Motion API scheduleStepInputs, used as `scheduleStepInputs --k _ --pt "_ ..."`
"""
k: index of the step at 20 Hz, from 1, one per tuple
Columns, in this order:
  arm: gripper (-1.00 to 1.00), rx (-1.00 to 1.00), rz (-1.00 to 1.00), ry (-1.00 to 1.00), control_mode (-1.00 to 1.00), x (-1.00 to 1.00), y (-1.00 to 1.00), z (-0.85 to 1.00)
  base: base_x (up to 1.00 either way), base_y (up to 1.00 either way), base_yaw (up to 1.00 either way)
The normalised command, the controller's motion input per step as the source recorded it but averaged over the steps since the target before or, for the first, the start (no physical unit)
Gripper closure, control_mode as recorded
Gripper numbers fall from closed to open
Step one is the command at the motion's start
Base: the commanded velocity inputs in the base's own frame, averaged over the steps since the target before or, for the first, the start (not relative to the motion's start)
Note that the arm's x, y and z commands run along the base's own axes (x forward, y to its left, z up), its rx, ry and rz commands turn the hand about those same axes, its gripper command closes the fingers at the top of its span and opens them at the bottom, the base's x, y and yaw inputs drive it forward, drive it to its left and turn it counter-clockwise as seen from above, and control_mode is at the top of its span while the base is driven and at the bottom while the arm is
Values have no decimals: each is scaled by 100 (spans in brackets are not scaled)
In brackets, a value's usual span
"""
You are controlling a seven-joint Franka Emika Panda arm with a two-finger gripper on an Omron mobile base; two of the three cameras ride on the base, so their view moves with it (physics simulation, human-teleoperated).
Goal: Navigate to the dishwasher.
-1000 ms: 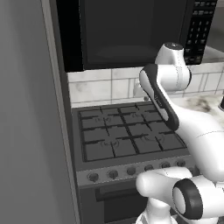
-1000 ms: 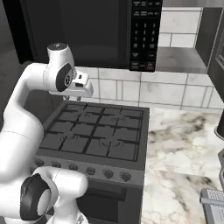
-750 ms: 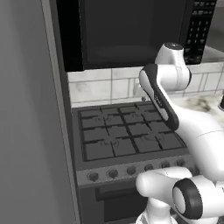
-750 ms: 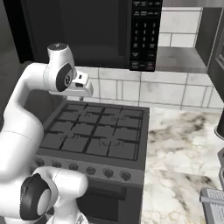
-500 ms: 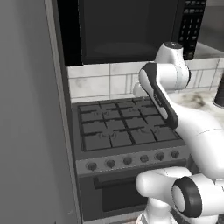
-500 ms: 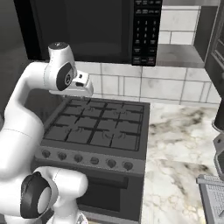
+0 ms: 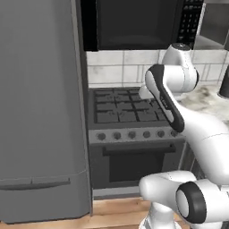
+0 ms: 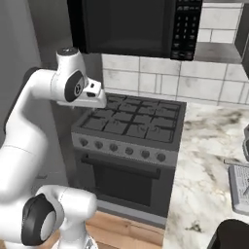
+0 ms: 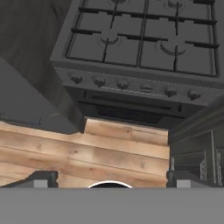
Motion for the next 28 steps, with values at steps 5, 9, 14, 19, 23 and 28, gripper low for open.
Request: scheduleStepInputs --k 5,9,14,19,23,28 --pt "-100 0 0 0 100 0 0 0 -31 40 42" --pt "-100 0 0 0 100 0 0 0 -3 53 48" --pt "-100 0 0 0 100 0 0 0 0 51 53" --pt "-100 0 0 0 100 0 0 0 -4 69 52" --pt "-100 0 0 0 100 0 0 0 -21 73 51" --pt "-100 0 0 0 100 0 0 0 -17 93 48"
